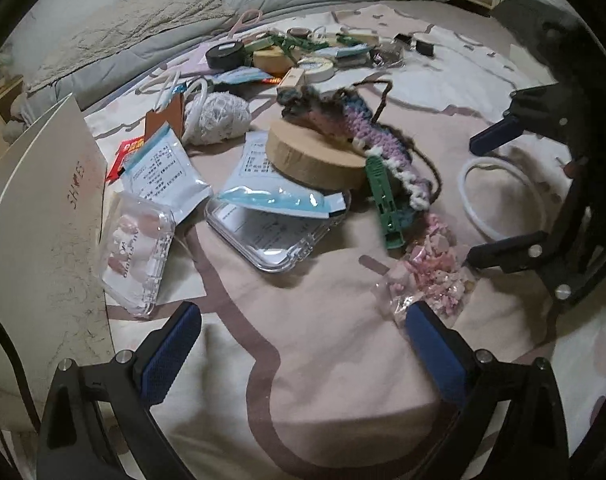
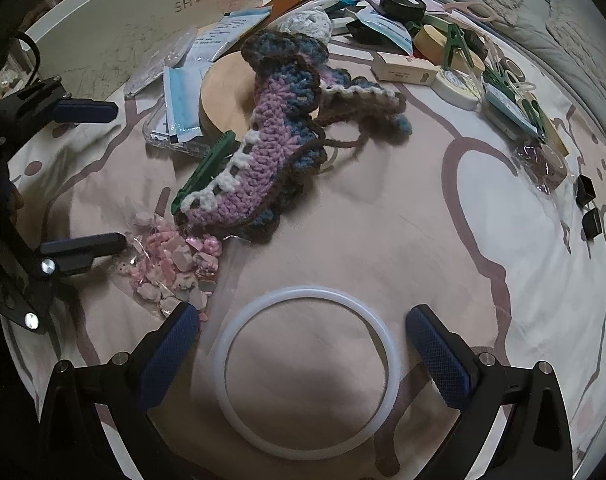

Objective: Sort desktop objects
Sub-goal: 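Lower the left tool over the pink-piece bag while the right tool nears the ring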

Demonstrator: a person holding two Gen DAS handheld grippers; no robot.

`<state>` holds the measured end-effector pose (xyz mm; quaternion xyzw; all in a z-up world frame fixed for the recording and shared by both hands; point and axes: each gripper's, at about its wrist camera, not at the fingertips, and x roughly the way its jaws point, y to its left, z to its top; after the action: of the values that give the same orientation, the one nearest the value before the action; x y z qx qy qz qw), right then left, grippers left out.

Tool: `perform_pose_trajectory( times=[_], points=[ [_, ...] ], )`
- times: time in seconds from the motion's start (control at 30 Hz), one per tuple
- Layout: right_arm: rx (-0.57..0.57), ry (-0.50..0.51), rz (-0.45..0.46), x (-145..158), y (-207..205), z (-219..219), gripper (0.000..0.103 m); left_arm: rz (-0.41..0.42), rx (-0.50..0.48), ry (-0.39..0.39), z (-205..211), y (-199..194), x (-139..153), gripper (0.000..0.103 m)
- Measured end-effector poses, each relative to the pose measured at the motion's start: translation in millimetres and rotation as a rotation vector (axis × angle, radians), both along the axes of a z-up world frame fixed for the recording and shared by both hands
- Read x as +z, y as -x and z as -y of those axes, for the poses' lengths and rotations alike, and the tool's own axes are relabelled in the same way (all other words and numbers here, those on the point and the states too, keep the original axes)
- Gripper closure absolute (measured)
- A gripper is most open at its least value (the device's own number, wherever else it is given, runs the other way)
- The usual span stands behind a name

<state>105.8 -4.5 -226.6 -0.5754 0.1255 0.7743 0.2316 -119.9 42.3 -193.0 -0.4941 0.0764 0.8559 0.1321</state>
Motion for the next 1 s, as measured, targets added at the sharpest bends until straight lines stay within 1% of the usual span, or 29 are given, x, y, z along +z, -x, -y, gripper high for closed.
perform_pose_trajectory(
  times=[0.13,0.23,0.33,0.47,0.7,0.77,0.8,0.83,0.93,1.0],
  points=[
    [-0.03,0.028,-0.007,2.5,-2.7,-5.6,0.0,-0.032,-0.086,-0.091,-6.2,-5.0,13.8,0.001],
    [-0.031,0.061,-0.014,5.9,-6.9,-10.2,0.0,-0.049,-0.155,-0.108,-21.3,-7.4,20.6,0.001],
    [-0.038,0.074,-0.009,7.2,-11.4,-13.0,0.0,-0.04,-0.195,-0.109,-33.2,-5.5,21.2,0.001],
    [-0.04,0.069,0.001,10.1,-17.9,-16.0,0.0,0.001,-0.177,-0.137,-37.0,2.6,18.8,0.001],
    [-0.065,0.049,-0.009,22.9,-35.0,-28.1,0.0,0.097,-0.098,-0.276,-33.0,21.1,14.4,0.001],
    [-0.084,0.049,-0.016,24.5,-40.4,-34.2,0.0,0.129,-0.09,-0.323,-32.6,25.1,13.0,0.001],
    [-0.093,0.05,-0.02,24.9,-43.2,-37.0,0.0,0.161,-0.094,-0.359,-33.7,26.9,11.4,0.001],
    [-0.106,0.054,-0.024,25.1,-47.1,-40.8,0.0,0.18,-0.096,-0.375,-34.6,27.3,10.0,0.001],
    [-0.137,0.062,-0.022,24.3,-55.2,-48.3,0.0,0.24,-0.114,-0.393,-40.7,25.0,3.7,0.001],
    [-0.158,0.074,-0.027,23.8,-61.4,-54.1,0.0,0.246,-0.129,-0.382,-43.7,21.2,2.1,0.001]
  ],
)
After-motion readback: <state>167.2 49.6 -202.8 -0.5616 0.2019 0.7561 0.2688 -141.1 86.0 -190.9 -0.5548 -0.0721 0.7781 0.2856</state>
